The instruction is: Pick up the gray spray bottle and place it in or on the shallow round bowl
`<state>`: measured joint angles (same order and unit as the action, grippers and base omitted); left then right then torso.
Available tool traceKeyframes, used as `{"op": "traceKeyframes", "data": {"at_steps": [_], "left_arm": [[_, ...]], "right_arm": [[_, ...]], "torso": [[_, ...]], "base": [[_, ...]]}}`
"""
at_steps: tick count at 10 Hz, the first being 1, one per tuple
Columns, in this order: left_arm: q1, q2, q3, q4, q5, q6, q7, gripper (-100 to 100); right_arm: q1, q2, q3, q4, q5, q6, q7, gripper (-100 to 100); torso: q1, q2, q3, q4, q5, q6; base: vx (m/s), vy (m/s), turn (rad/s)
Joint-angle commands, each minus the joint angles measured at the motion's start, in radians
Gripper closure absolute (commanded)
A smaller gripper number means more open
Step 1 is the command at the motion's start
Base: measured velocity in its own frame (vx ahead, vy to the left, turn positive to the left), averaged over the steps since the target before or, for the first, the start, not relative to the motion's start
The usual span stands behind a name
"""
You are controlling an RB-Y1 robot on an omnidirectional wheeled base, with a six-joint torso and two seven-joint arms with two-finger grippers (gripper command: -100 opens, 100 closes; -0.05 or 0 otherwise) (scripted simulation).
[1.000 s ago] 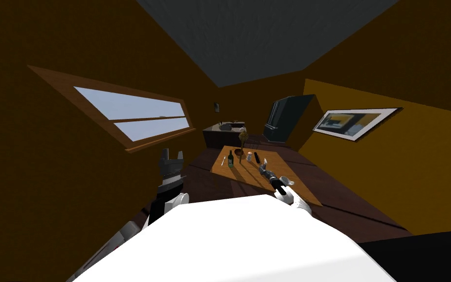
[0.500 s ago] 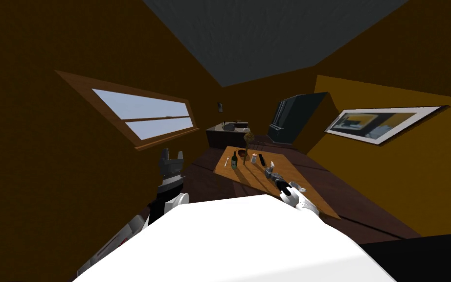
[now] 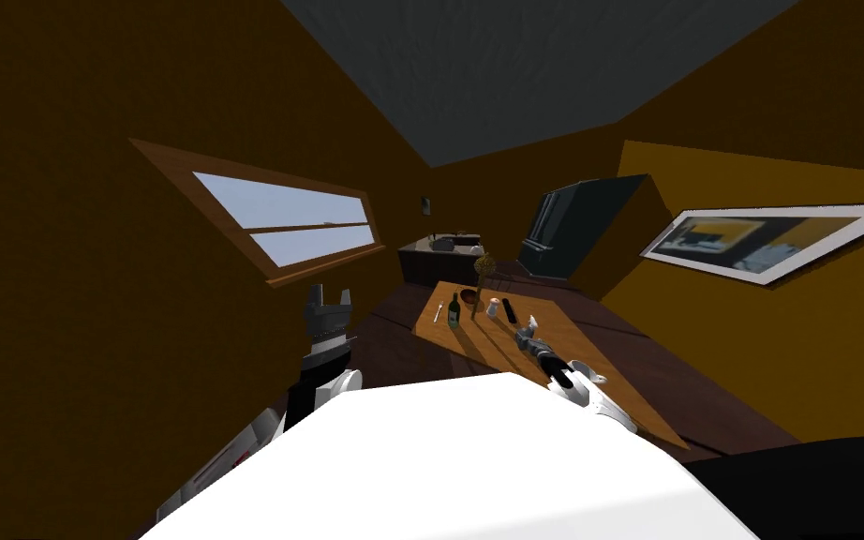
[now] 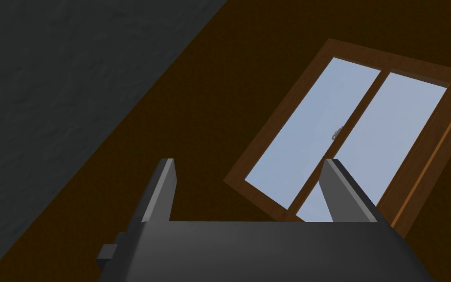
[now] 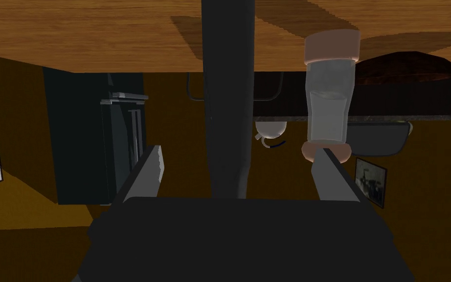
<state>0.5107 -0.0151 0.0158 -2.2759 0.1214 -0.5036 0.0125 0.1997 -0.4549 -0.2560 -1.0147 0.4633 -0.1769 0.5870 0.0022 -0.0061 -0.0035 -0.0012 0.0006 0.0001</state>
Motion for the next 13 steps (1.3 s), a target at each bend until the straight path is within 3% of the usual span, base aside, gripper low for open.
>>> {"op": "traceKeyframes", "data": {"at_steps": [1, 2, 6, 9, 11, 13], "left_arm": [[0.0, 0.0, 0.0, 0.0, 0.0, 0.0, 0.0, 0], [0.0, 0.0, 0.0, 0.0, 0.0, 0.0, 0.0, 0], [0.0, 0.0, 0.0, 0.0, 0.0, 0.0, 0.0, 0], [0.0, 0.0, 0.0, 0.0, 0.0, 0.0, 0.0, 0], [0.0, 0.0, 0.0, 0.0, 0.0, 0.0, 0.0, 0], [0.0, 0.0, 0.0, 0.0, 0.0, 0.0, 0.0, 0]], "right_arm": [[0.033, 0.001, -0.03, 0.025, -0.017, -0.05, 0.016, -100], [0.033, 0.001, -0.03, 0.025, -0.017, -0.057, 0.016, -100], [0.13, -0.009, -0.09, 0.06, -0.067, -0.167, 0.037, -100], [0.162, -0.012, -0.109, 0.071, -0.084, -0.203, 0.044, -100], [0.227, -0.018, -0.149, 0.095, -0.118, -0.265, 0.059, -100], [0.227, -0.018, -0.149, 0.095, -0.118, -0.276, 0.059, -100]], "torso": [[0.0, 0.0, 0.0, 0.0, 0.0, 0.0], [0.0, 0.0, 0.0, 0.0, 0.0, 0.0], [0.0, 0.001, 0.0, 0.0, 0.0, 0.0], [0.0, 0.002, 0.001, 0.0, 0.0, 0.0], [0.0, 0.003, 0.002, 0.001, 0.0, 0.0], [0.0, 0.001, 0.001, 0.0, 0.0, 0.0]], "base": [[0.096, 0.03, 0.066], [0.064, 0.019, 0.039], [0.093, 0.024, 0.093], [0.067, 0.017, 0.054], [0.091, 0.027, 0.122], [0.066, 0.008, 0.013]]}}
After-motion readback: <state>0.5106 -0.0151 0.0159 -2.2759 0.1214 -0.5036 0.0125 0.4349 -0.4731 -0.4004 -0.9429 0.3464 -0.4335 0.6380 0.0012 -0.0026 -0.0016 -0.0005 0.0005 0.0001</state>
